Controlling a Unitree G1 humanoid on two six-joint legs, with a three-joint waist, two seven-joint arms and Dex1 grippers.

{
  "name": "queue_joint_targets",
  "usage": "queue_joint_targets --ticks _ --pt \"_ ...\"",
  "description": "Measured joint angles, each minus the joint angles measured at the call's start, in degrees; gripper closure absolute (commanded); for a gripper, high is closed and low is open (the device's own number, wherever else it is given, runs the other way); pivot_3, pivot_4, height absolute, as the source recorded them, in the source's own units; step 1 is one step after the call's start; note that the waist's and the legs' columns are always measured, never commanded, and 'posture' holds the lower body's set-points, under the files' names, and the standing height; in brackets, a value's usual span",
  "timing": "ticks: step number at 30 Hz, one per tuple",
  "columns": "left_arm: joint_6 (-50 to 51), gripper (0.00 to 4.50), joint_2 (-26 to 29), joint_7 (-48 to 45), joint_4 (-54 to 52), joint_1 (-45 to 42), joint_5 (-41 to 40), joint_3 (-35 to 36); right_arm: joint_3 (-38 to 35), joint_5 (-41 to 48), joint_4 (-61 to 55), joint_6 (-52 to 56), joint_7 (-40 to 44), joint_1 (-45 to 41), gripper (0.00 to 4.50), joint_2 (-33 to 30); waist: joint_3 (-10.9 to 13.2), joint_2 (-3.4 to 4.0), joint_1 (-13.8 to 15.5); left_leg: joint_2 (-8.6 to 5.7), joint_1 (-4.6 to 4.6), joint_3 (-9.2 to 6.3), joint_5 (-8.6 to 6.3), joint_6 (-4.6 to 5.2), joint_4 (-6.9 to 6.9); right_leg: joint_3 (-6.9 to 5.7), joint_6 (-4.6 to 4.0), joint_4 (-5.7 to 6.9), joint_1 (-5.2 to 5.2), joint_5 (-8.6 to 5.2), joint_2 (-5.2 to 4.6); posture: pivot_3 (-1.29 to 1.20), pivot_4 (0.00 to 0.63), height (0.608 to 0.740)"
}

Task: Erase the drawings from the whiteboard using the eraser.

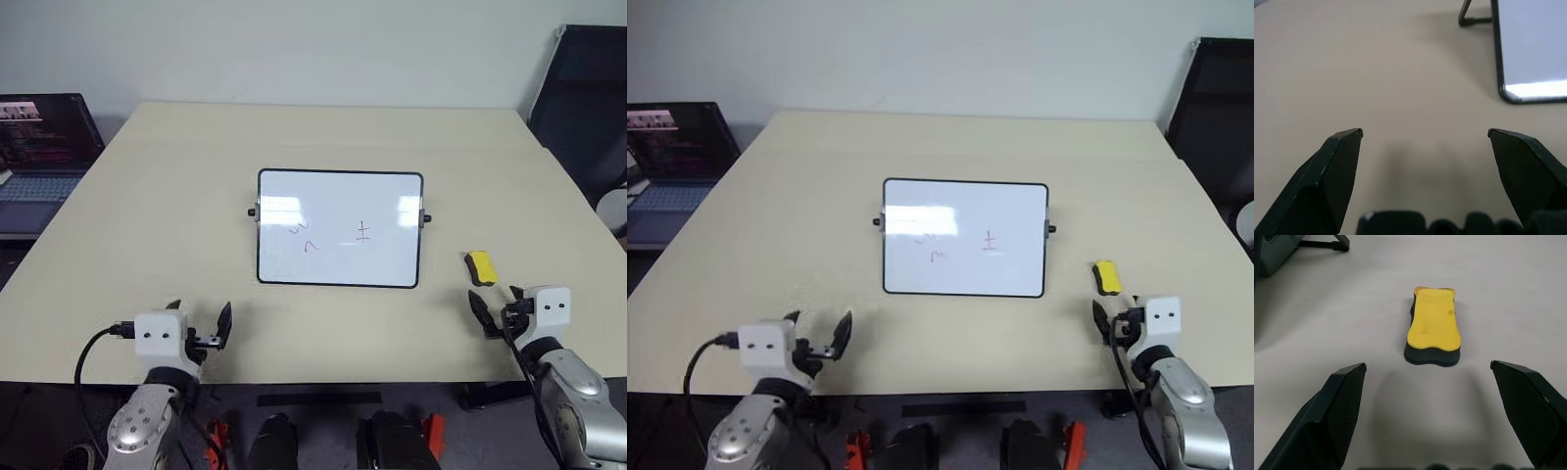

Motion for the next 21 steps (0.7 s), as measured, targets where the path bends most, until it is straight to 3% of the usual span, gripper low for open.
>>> queue_joint_targets --ticks 7,16,21 --pt "-1.7 0.00 1.4 -2.6 2.1 -1.5 0.6 -0.4 1.4 -1.8 -0.2 0.5 0.5 -1.8 0.04 -1.1 0.0 0.00 -0.1 0.00 -0.17 0.07 -0.25 0.20 0.61 0.12 0.01 -0.02 0.04 0.00 0.00 0.00 0.150 0.740" --pt "-1.3 0.00 15.2 -19.5 0.1 -2.6 -7.2 0.9 1.1 7.7 -10.3 9.7 5.1 -3.0 0.04 -3.7 0.0 0.06 0.0 0.05 -0.45 0.07 -0.34 0.21 0.61 0.12 0.02 0.03 -0.21 0.01 0.06 0.00 0.150 0.740" --pt "3.7 0.00 23.5 -26.7 -0.5 -9.2 -13.9 3.5 -1.3 12.0 -12.5 16.4 2.5 -6.8 0.04 -4.4 0.1 0.10 0.1 0.04 -0.48 0.07 -0.33 0.22 0.69 0.13 0.02 0.04 -0.25 0.01 0.06 0.00 0.150 0.740"
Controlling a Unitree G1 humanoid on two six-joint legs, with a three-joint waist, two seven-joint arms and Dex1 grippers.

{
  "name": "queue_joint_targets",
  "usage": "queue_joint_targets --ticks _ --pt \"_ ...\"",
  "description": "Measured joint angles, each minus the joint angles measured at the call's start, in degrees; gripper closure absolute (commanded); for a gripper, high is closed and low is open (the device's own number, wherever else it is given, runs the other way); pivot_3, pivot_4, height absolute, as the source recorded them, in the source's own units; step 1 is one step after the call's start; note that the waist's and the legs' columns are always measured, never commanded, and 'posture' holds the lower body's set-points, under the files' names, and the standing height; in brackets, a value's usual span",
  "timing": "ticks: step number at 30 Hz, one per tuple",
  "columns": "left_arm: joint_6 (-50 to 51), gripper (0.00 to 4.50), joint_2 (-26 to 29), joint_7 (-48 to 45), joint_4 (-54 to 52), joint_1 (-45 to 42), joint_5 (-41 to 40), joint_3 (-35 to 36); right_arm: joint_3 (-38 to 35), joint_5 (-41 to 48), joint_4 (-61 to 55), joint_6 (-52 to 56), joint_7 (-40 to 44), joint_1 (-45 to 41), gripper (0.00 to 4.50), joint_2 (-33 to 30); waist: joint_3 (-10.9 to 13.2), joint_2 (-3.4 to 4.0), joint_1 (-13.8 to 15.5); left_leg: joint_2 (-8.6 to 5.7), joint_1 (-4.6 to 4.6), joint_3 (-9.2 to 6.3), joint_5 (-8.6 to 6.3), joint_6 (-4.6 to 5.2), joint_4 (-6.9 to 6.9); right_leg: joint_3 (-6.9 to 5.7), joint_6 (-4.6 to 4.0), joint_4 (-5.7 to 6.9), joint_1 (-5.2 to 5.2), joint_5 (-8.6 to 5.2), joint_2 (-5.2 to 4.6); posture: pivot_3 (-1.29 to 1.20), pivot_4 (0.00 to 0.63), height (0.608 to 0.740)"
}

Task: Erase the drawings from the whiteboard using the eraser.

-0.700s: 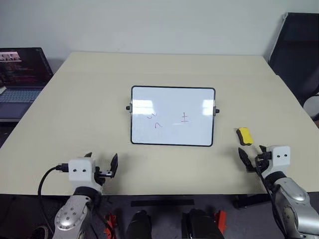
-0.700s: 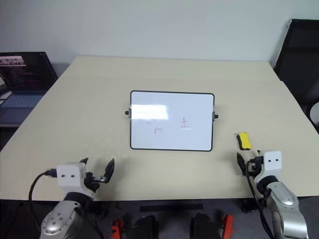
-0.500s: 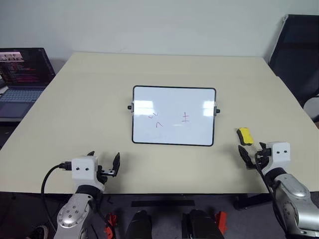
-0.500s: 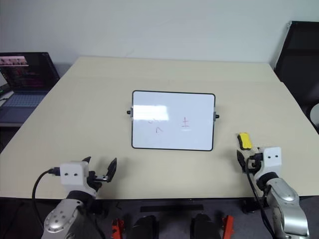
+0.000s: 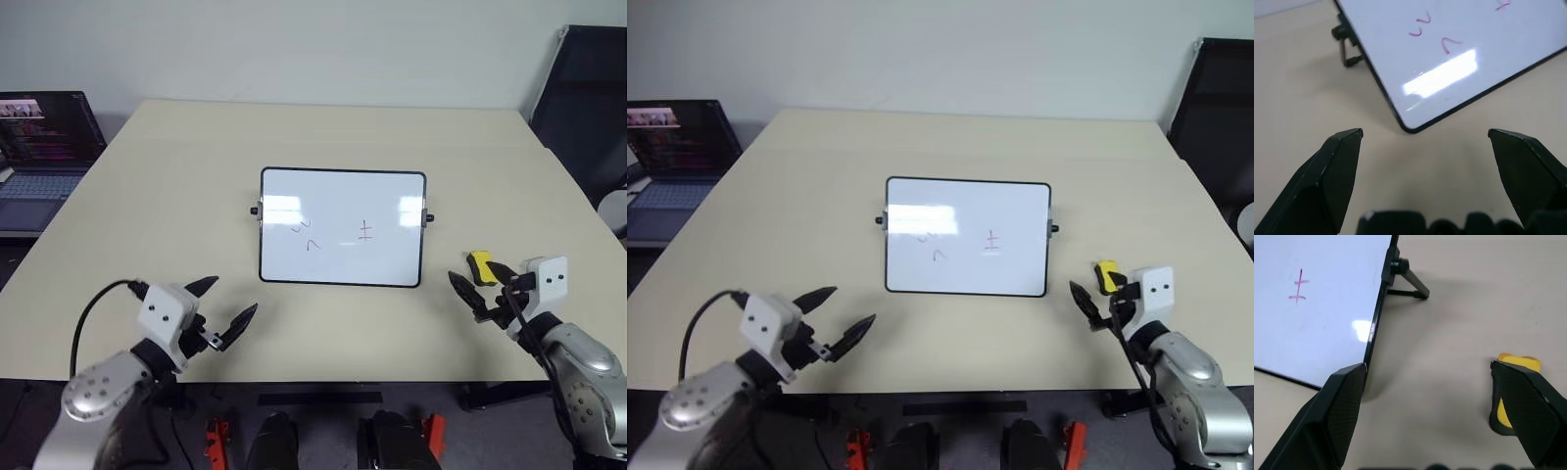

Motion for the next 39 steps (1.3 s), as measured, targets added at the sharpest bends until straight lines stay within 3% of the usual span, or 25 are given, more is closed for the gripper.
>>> queue_joint_targets --ticks 6,9,18,34,37,39 --pt "9.6 0.00 10.6 -10.2 0.3 -13.8 -10.4 -0.9 -1.8 1.4 -5.6 9.8 -8.6 -6.9 0.04 -0.8 0.0 0.01 -0.2 0.02 -0.10 0.01 -0.02 0.02 -0.02 0.00 0.05 0.01 -0.09 0.03 0.07 0.00 0.150 0.740" --pt "12.4 0.00 13.4 -15.3 2.6 -23.3 -12.7 -4.8 -1.4 1.3 -4.6 16.3 -9.9 -10.1 0.04 -4.5 0.1 0.06 -0.1 0.00 -0.27 0.03 -0.02 0.04 0.00 0.03 0.17 0.01 -0.23 0.10 0.08 0.00 0.150 0.740" --pt "12.3 0.00 12.4 -29.3 16.1 -44.5 -11.1 -17.5 1.9 -1.6 9.6 24.6 -11.4 -20.6 0.04 -6.5 0.1 0.07 -1.2 0.02 -0.36 0.03 -0.05 0.11 0.01 0.07 0.58 0.05 -0.30 0.33 0.17 0.00 0.150 0.740" --pt "10.7 0.00 10.6 -34.3 20.4 -47.3 -8.5 -19.4 5.8 -8.8 21.0 16.2 -10.4 -22.2 0.04 -2.3 0.1 0.10 -1.5 0.04 -0.45 0.01 -0.09 0.19 0.06 0.06 0.66 0.09 -0.35 0.34 0.20 0.00 0.150 0.740" --pt "10.4 0.00 10.6 -34.5 20.4 -47.2 -8.2 -19.4 5.8 -9.9 23.0 14.7 -10.3 -22.9 0.63 -2.3 0.1 0.10 -1.5 0.04 -0.45 0.01 -0.09 0.19 0.06 0.07 0.66 0.08 -0.35 0.34 0.20 0.00 0.150 0.740" --pt "10.0 0.00 10.6 -34.5 20.5 -46.9 -7.8 -19.3 5.7 -10.1 24.0 13.9 -10.2 -23.0 1.32 -2.1 0.1 0.10 -1.5 0.04 -0.45 0.01 -0.09 0.19 0.06 0.07 0.65 0.08 -0.35 0.34 0.20 0.00 0.150 0.740"
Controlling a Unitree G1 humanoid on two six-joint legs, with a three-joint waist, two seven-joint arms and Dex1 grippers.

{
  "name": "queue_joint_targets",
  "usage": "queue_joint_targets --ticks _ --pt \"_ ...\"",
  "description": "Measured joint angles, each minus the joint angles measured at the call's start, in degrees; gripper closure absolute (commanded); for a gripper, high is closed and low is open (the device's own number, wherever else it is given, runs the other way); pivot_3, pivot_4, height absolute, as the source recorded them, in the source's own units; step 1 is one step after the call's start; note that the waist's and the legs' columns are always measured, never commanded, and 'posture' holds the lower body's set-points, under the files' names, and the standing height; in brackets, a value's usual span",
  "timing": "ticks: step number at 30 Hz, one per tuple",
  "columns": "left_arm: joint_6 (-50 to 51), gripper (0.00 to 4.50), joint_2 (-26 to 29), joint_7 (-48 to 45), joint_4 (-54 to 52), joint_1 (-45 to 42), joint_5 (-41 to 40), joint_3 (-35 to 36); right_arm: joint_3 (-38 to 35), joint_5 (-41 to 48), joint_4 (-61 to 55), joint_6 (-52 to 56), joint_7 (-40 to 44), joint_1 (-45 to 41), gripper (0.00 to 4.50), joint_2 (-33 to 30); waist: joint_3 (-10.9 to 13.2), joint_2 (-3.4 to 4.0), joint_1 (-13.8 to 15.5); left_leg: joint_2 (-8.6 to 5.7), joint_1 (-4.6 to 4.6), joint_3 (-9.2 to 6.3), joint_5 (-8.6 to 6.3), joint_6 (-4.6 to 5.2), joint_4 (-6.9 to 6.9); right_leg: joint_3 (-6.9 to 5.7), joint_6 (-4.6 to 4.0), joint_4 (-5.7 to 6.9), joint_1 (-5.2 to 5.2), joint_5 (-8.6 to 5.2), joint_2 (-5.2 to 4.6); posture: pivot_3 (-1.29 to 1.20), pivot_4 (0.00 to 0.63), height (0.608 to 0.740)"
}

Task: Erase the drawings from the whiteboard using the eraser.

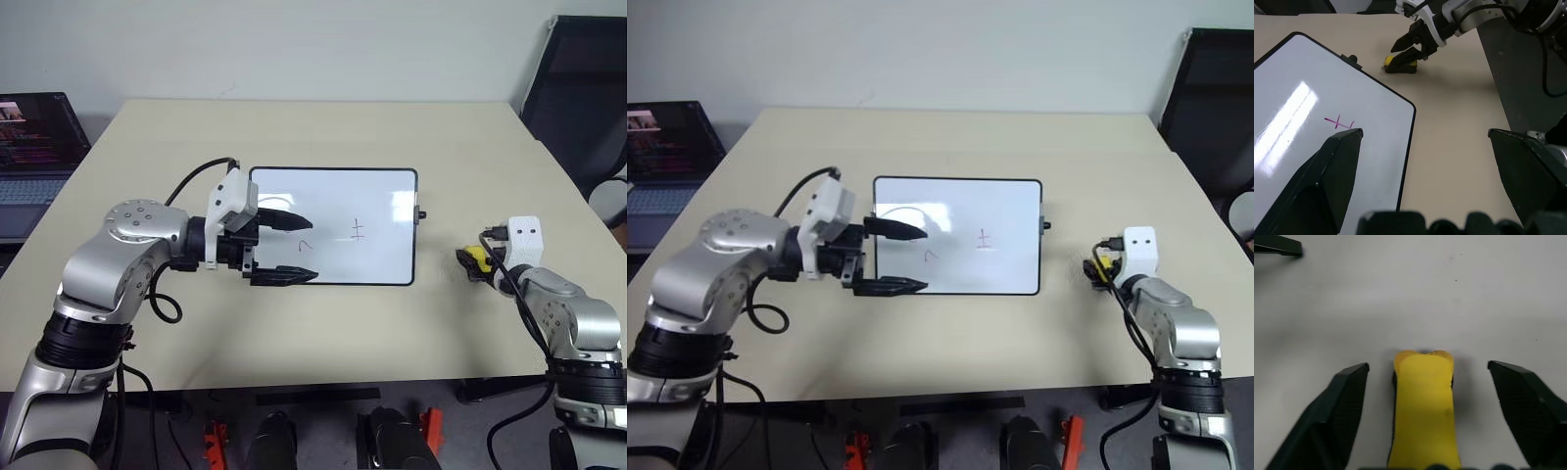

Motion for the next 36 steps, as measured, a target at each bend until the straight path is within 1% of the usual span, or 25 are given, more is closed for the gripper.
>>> queue_joint_targets --ticks 5,6,7,12,16,20,23,27,30,32,36 --pt "-0.4 0.00 0.0 -0.1 0.0 0.7 0.1 0.1 0.0 -0.4 1.1 -0.6 0.2 -0.1 3.14 0.2 0.0 0.00 0.0 0.00 0.00 0.00 0.00 0.00 0.01 0.00 0.00 0.01 0.00 0.01 0.00 0.00 0.150 0.740" --pt "-0.4 0.00 0.0 -0.1 0.0 0.8 0.1 0.1 0.0 -0.5 1.1 -0.7 0.2 -0.2 3.42 0.3 0.0 0.00 0.0 0.00 0.00 0.00 0.00 0.00 0.01 0.00 0.00 0.02 0.00 0.01 0.00 0.00 0.150 0.740" --pt "-0.4 0.00 0.1 -0.1 0.0 0.9 0.1 0.1 0.0 -0.7 1.3 -0.8 0.2 -0.3 3.50 0.5 0.0 0.00 0.0 0.00 0.01 0.00 0.00 0.00 0.01 0.00 0.00 0.02 0.00 0.01 0.00 0.00 0.150 0.740" --pt "-0.4 0.00 0.3 0.0 -0.1 2.2 0.1 0.3 0.0 -1.7 1.3 -1.2 0.3 -0.4 3.51 1.2 0.0 0.00 0.0 0.00 0.01 0.00 0.00 0.00 0.01 0.00 0.01 0.03 0.00 0.01 0.00 0.00 0.150 0.740" --pt "1.4 0.00 1.2 1.8 -0.6 4.6 -0.1 3.3 0.0 -1.8 -0.9 -0.8 1.3 0.6 3.51 1.2 0.0 0.01 0.0 0.02 0.01 -0.03 0.00 0.00 0.01 -0.01 0.00 0.04 0.00 0.01 0.02 0.00 0.150 0.740" --pt "3.8 0.00 1.7 6.4 -3.3 9.1 -0.1 7.3 0.7 -1.3 -8.8 -0.7 4.4 4.4 3.51 0.0 0.0 0.03 0.0 0.02 -0.01 -0.03 0.00 0.00 0.00 -0.01 0.01 0.01 0.00 0.00 0.02 0.00 0.150 0.740" --pt "5.9 0.00 0.1 10.8 -6.7 13.4 -0.9 8.8 1.1 -0.2 -16.2 -1.2 6.7 8.6 3.51 -0.3 0.0 0.03 0.1 0.04 -0.01 -0.07 0.00 0.00 0.02 -0.03 0.01 0.03 0.01 0.00 0.02 0.00 0.150 0.740" --pt "7.6 0.00 -0.6 15.0 -11.2 17.3 -1.7 9.3 4.5 0.0 -24.7 -3.6 10.3 13.5 3.51 -2.5 0.0 0.03 0.1 0.03 0.02 -0.05 0.01 0.00 0.07 0.00 0.03 0.04 0.02 0.03 0.02 0.00 0.150 0.740" --pt "8.1 0.00 -1.2 18.7 -12.7 20.2 -1.4 11.1 6.5 1.4 -30.5 -2.0 11.3 14.2 3.51 -2.5 0.0 0.03 -0.1 0.04 0.16 -0.02 0.01 0.01 0.07 0.06 0.01 0.08 0.07 0.07 0.02 0.00 0.150 0.740" --pt "8.3 0.00 -1.5 20.8 -13.4 22.4 -0.9 11.4 8.3 2.5 -32.5 -0.7 11.3 13.3 3.51 -1.9 0.0 0.03 -0.1 0.04 0.18 -0.02 0.02 0.02 0.08 0.06 0.00 0.08 0.10 0.07 0.02 0.00 0.150 0.740" --pt "8.4 0.00 -1.6 23.0 -14.8 26.0 -0.8 11.6 16.6 -0.1 -32.3 -1.3 11.0 6.7 3.51 -1.1 0.0 0.03 -0.1 0.04 0.19 0.02 0.03 0.03 0.10 0.08 -0.07 0.07 0.09 0.07 0.02 0.00 0.150 0.740"
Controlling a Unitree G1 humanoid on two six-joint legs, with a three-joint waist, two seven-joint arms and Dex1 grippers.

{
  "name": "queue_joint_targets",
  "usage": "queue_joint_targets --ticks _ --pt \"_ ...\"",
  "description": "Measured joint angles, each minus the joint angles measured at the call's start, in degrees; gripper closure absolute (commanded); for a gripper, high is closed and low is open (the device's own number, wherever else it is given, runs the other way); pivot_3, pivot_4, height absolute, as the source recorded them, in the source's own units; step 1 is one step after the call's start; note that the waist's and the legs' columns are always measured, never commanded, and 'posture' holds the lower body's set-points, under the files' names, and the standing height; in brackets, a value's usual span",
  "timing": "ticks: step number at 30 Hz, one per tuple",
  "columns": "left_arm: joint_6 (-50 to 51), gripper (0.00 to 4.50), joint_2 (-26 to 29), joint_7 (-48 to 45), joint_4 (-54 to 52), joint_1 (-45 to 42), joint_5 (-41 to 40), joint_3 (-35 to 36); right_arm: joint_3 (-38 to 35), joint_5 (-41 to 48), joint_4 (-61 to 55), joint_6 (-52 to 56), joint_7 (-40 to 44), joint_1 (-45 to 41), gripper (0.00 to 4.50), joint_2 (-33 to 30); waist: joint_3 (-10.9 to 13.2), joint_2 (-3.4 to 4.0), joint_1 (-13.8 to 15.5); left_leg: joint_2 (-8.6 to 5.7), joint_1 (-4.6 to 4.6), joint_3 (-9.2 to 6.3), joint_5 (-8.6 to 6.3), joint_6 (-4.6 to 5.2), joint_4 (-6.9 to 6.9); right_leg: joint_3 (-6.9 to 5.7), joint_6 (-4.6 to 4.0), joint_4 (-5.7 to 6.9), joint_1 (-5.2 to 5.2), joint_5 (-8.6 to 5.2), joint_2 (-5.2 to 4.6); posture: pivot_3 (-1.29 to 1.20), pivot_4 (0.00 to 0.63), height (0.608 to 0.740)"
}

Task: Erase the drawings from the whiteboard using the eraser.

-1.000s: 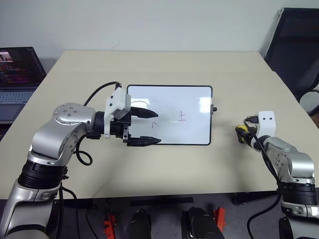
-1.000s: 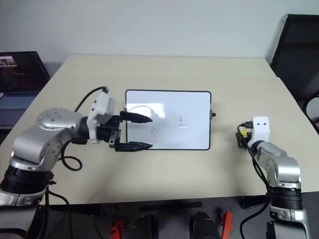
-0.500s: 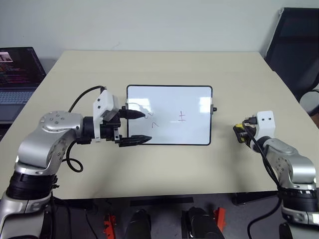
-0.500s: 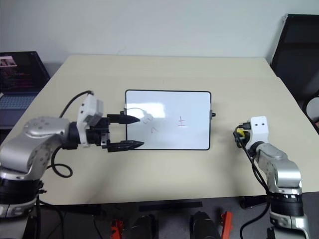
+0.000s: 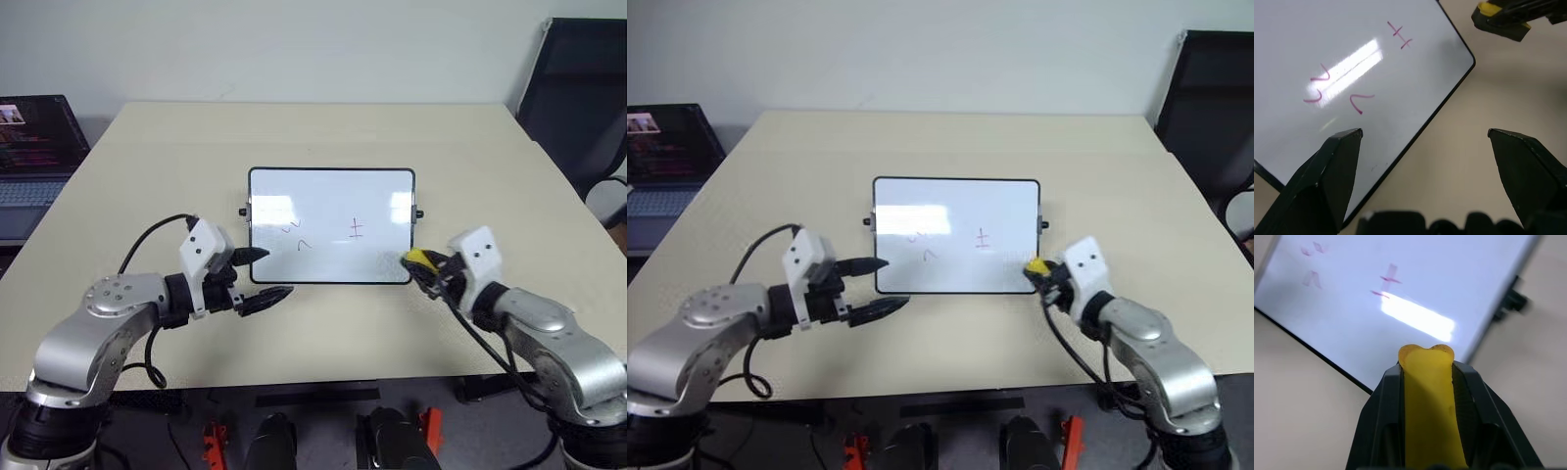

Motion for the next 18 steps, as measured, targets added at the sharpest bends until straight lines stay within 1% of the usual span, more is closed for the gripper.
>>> queue_joint_targets --ticks 2,4,6,11,12,15,18 --pt "-0.2 0.00 0.0 0.9 0.0 0.7 0.4 0.0 5.0 -3.8 2.5 -2.5 -0.2 -4.8 3.51 0.1 0.0 0.00 0.0 0.00 0.00 0.00 0.00 0.00 0.01 -0.01 0.00 -0.01 0.00 0.01 0.00 0.00 0.150 0.740" --pt "-0.3 0.00 -0.1 1.0 0.1 0.7 0.9 -0.1 7.8 -6.6 6.0 -4.9 -0.4 -8.2 3.51 1.3 0.0 -0.01 0.1 0.00 -0.01 0.00 0.00 0.00 0.00 -0.02 0.03 -0.02 -0.01 0.03 0.00 0.00 0.150 0.740" --pt "-0.5 0.00 -0.1 1.0 0.2 0.6 1.0 -0.1 9.0 -8.6 9.8 -6.8 -0.4 -10.1 3.51 2.6 0.0 -0.02 0.4 0.00 -0.07 -0.01 0.00 0.00 -0.01 -0.05 0.07 -0.06 -0.01 0.04 0.00 0.00 0.150 0.740" --pt "-1.2 0.00 -0.1 0.6 0.6 -0.4 1.3 -0.4 11.5 -14.0 19.2 -12.7 0.3 -15.2 3.51 3.0 0.0 -0.01 0.3 0.00 -0.15 -0.02 0.00 0.00 -0.01 -0.07 0.08 -0.05 -0.07 0.05 0.00 0.00 0.150 0.740" --pt "-1.3 0.00 -0.1 0.5 0.7 -0.8 1.4 -0.7 12.0 -15.6 22.2 -14.3 0.0 -17.2 3.51 4.2 0.0 -0.01 0.2 0.00 -0.13 -0.02 0.00 0.00 -0.01 -0.07 0.08 -0.03 -0.07 0.06 0.00 0.00 0.150 0.740" --pt "-1.6 0.00 -0.1 0.0 1.1 -1.3 1.6 -1.1 12.3 -18.1 26.8 -17.4 -0.5 -19.8 3.51 5.9 0.0 -0.01 0.0 0.00 -0.11 -0.01 0.00 0.00 -0.01 -0.05 0.08 -0.02 -0.07 0.06 0.00 0.00 0.150 0.740" --pt "-1.6 0.00 -0.1 -0.4 1.3 -1.3 1.9 -1.4 13.0 -20.8 29.6 -20.3 0.1 -20.8 3.51 6.2 0.0 -0.01 0.1 0.00 -0.12 -0.01 0.00 0.00 -0.02 -0.06 0.08 -0.04 -0.07 0.06 0.00 0.00 0.150 0.740"
